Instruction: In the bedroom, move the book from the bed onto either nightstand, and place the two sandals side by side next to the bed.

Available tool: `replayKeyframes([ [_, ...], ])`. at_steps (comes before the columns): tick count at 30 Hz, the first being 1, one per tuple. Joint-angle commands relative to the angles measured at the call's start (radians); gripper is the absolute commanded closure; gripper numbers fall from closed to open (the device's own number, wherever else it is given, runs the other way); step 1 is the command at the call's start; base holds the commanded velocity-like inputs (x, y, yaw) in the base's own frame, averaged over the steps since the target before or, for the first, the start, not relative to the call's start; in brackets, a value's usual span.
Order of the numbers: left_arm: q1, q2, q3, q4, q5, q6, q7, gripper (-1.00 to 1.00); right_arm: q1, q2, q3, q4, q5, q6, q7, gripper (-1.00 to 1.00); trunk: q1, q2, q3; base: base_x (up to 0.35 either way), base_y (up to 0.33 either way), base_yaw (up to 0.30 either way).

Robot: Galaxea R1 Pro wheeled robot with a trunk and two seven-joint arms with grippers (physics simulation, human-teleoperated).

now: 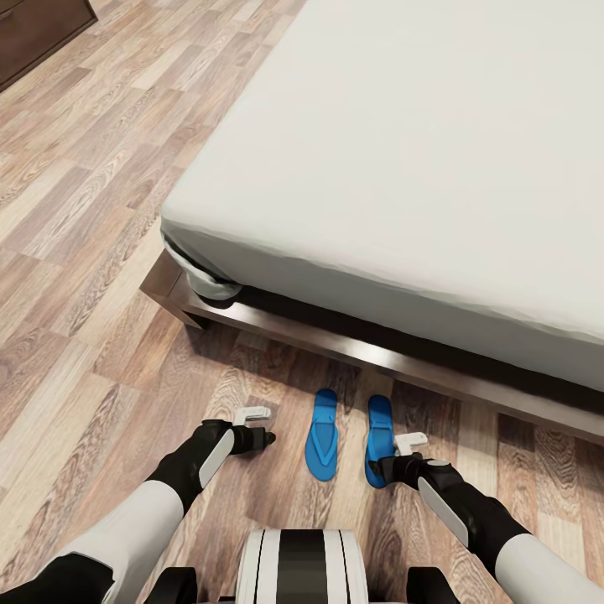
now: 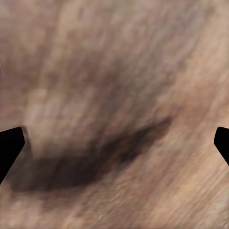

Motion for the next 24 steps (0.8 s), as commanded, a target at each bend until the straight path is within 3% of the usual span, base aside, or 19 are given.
replayKeyframes([
  [1,-0.001,0.000,-0.002,0.000,0.003,0.003,0.001,-1.00,0.001,0.059,0.000,0.063,0.004,-0.053,0.002,1.00,0.001,0.000,-0.001,0.000,0.000,0.000],
  [6,-0.001,-0.001,-0.003,0.000,0.004,0.003,0.001,-1.00,0.001,0.059,-0.001,0.062,0.003,-0.052,0.002,1.00,0.001,0.000,-0.001,0.000,0.000,0.000],
  [7,0.000,-0.001,-0.003,0.000,0.004,0.003,0.001,-1.00,0.001,0.059,-0.001,0.062,0.003,-0.053,0.002,-1.00,0.001,0.000,-0.001,0.000,0.000,0.000],
  [21,-0.001,-0.001,-0.002,-0.001,0.006,0.003,0.001,-1.00,0.001,0.059,-0.002,0.061,0.002,-0.054,0.002,-1.00,0.001,0.000,-0.001,0.000,0.000,0.000],
  [24,0.000,-0.001,-0.002,-0.002,0.008,0.004,-0.028,-1.00,0.001,0.059,-0.004,0.057,0.003,-0.055,0.002,-1.00,-0.001,0.001,0.011,0.000,0.000,0.000],
])
